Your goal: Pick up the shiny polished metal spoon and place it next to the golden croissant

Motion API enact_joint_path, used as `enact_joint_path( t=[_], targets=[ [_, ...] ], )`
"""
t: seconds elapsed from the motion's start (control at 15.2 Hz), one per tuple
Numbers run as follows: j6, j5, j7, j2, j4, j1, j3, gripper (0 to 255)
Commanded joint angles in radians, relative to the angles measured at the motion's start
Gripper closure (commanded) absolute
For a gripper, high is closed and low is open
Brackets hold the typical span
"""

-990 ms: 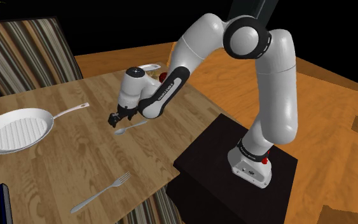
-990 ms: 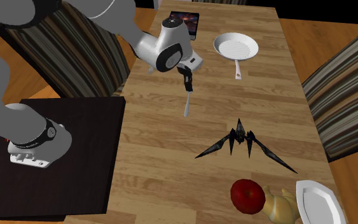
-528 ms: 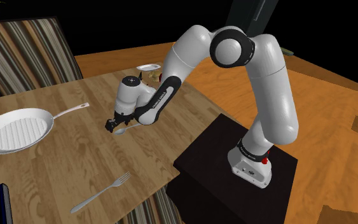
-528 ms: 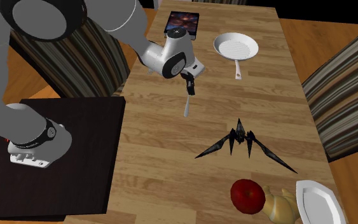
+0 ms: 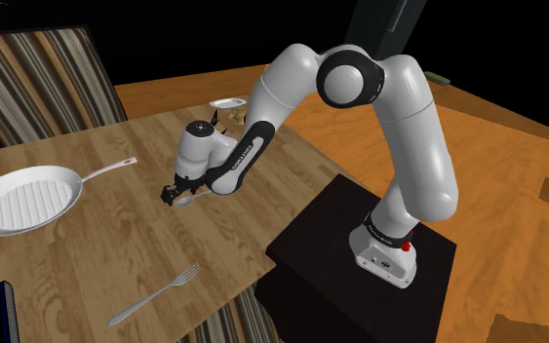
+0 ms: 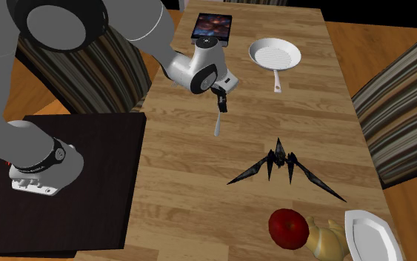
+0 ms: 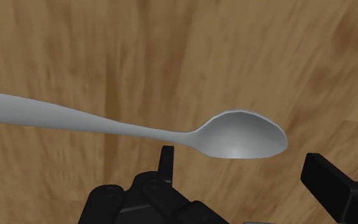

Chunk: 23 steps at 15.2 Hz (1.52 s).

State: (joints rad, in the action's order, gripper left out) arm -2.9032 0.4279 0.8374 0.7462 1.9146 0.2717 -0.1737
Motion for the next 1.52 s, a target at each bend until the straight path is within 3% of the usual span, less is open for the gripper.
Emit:
enact_joint_path(
  t=[0.0,0.07,0.66,1.45],
  targets=[
    [0.000,0.000,0.000,0.000,0.000,0.000,0.000,0],
    [0.000,0.000,0.000,0.000,0.000,0.000,0.000,255],
    [0.000,0.000,0.000,0.000,0.000,0.000,0.000,255],
    [0.097,-0.044,-0.041,-0.138,0.049,-0.056,-0.071,255]
  ],
)
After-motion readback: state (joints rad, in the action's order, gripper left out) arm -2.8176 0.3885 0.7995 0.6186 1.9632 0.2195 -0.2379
